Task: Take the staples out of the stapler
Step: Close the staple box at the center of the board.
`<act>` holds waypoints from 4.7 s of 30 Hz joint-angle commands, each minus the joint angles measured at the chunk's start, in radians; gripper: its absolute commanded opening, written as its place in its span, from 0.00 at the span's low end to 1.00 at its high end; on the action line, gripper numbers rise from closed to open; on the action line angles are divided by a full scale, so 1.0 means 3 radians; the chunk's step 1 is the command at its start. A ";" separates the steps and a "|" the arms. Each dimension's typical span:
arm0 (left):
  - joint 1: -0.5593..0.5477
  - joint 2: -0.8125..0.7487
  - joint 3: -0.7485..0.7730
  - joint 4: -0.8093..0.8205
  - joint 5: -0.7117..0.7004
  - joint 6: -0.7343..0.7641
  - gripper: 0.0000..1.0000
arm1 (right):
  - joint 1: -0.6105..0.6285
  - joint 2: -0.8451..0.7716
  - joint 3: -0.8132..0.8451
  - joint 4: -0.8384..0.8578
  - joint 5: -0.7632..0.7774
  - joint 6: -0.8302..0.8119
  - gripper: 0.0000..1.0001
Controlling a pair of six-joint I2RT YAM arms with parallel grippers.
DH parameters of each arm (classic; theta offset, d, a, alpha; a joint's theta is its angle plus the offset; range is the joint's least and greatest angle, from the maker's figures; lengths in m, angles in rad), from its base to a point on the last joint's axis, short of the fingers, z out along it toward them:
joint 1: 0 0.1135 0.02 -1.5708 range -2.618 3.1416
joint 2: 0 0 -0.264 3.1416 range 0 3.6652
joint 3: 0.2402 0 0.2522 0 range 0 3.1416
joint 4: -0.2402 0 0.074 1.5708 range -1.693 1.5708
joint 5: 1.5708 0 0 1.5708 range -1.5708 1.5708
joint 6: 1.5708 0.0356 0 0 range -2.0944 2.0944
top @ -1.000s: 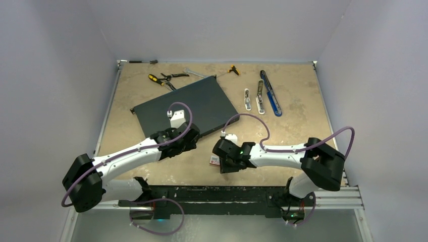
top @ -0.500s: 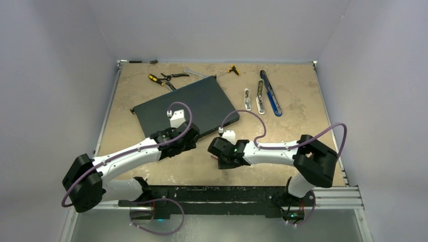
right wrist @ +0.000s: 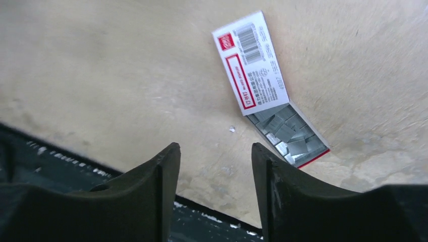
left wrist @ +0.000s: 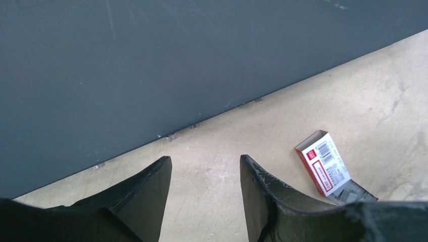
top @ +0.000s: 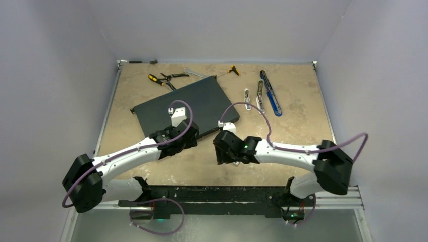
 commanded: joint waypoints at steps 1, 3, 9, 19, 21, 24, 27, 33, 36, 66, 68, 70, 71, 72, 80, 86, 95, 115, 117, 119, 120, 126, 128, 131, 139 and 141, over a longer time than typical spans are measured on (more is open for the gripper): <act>0.0069 0.0026 0.0159 0.0336 0.0110 0.0207 0.53 | -0.0106 -0.0488 0.0002 -0.0098 -0.0204 -0.0548 0.62; 0.0120 0.0098 0.0211 0.0450 0.0225 0.0263 0.54 | -0.0232 -0.0570 0.0046 -0.0259 -0.0310 -0.0710 0.68; 0.0449 0.0316 0.0159 0.0976 0.0945 0.0338 0.60 | -0.0539 -0.0438 0.0056 -0.0373 -0.0622 -0.1127 0.81; 0.0579 0.0876 0.0653 0.1047 0.1612 0.0615 0.69 | -0.0543 -0.0099 0.0088 -0.0182 -0.0516 -0.1246 0.83; 0.0577 0.0969 0.0763 0.0943 0.1602 0.0655 0.69 | -0.0545 -0.0099 0.0041 -0.0133 -0.0395 -0.1255 0.83; 0.0579 0.0980 0.0778 0.0924 0.1606 0.0643 0.69 | -0.0542 -0.0008 0.0080 -0.0093 -0.0252 -0.1328 0.81; 0.0610 0.0899 0.0747 0.0875 0.1594 0.0599 0.69 | -0.0546 0.0093 0.0187 -0.0105 -0.0028 -0.1419 0.77; 0.0884 0.0599 0.0500 0.0870 0.1620 0.0427 0.69 | -0.0541 -0.0374 0.0072 0.0433 -0.0059 -0.1590 0.75; 0.0980 0.0535 0.0411 0.0914 0.1663 0.0418 0.69 | -0.0536 -0.0756 -0.0171 0.1094 -0.0166 -0.1823 0.81; 0.1038 0.0655 0.0256 0.1167 0.1983 0.0600 0.69 | -0.0549 -0.1140 -0.0352 0.0838 -0.1325 -0.3746 0.94; 0.1037 0.0698 0.0259 0.1189 0.2013 0.0587 0.69 | -0.0551 -0.1104 -0.0345 0.0896 -0.1346 -0.3582 0.93; 0.1037 0.0731 0.0270 0.1192 0.2042 0.0580 0.69 | -0.0551 -0.1065 -0.0308 0.1008 -0.1284 -0.3395 0.93; 0.1039 0.0741 0.0276 0.1185 0.2050 0.0581 0.69 | -0.0550 -0.1057 -0.0307 0.1080 -0.1254 -0.3231 0.93; 0.1037 0.0734 0.0282 0.1175 0.2045 0.0585 0.69 | -0.0552 -0.1050 -0.0317 0.1157 -0.1217 -0.3086 0.93; 0.1072 0.0402 0.0304 0.0807 0.1654 0.0570 0.69 | -0.0553 -0.0466 -0.0020 0.0977 -0.0689 -0.2244 0.93; 0.1104 0.0102 0.0281 0.0587 0.1345 0.0519 0.69 | -0.0549 -0.0177 0.0149 0.0619 -0.0458 -0.1817 0.99; 0.1139 -0.0005 0.0332 0.0422 0.1188 0.0504 0.69 | -0.0553 0.0332 0.0252 0.0531 -0.0646 -0.2034 0.99; 0.1187 -0.0226 0.0424 0.0220 0.0893 0.0529 0.69 | -0.0550 0.0753 0.0376 0.0575 -0.0931 -0.2375 0.65; 0.1190 -0.0224 0.0434 0.0216 0.0901 0.0535 0.69 | -0.0551 0.0771 0.0380 0.0614 -0.0929 -0.2427 0.60; 0.1189 -0.0222 0.0456 0.0206 0.0901 0.0547 0.69 | -0.0548 0.0786 0.0400 0.0672 -0.0904 -0.2484 0.55; 0.1192 -0.0221 0.0470 0.0194 0.0897 0.0555 0.69 | -0.0551 0.0800 0.0409 0.0688 -0.0904 -0.2505 0.53; 0.1200 -0.0233 0.0523 0.0142 0.0865 0.0570 0.69 | -0.0552 0.0902 0.0474 0.0714 -0.0938 -0.2607 0.43; 0.1205 -0.0246 0.0519 0.0138 0.0865 0.0566 0.69 | -0.0552 0.0924 0.0492 0.0722 -0.0970 -0.2646 0.41; 0.1205 -0.0254 0.0506 0.0129 0.0870 0.0559 0.69 | -0.0548 0.0936 0.0496 0.0738 -0.1044 -0.2706 0.41; 0.1210 -0.0283 0.0511 0.0092 0.0831 0.0572 0.69 | -0.0540 0.0883 0.0432 0.0805 -0.1184 -0.2991 0.41; 0.1215 -0.0296 0.0519 0.0074 0.0804 0.0575 0.69 | -0.0539 0.0864 0.0413 0.0844 -0.1204 -0.3057 0.41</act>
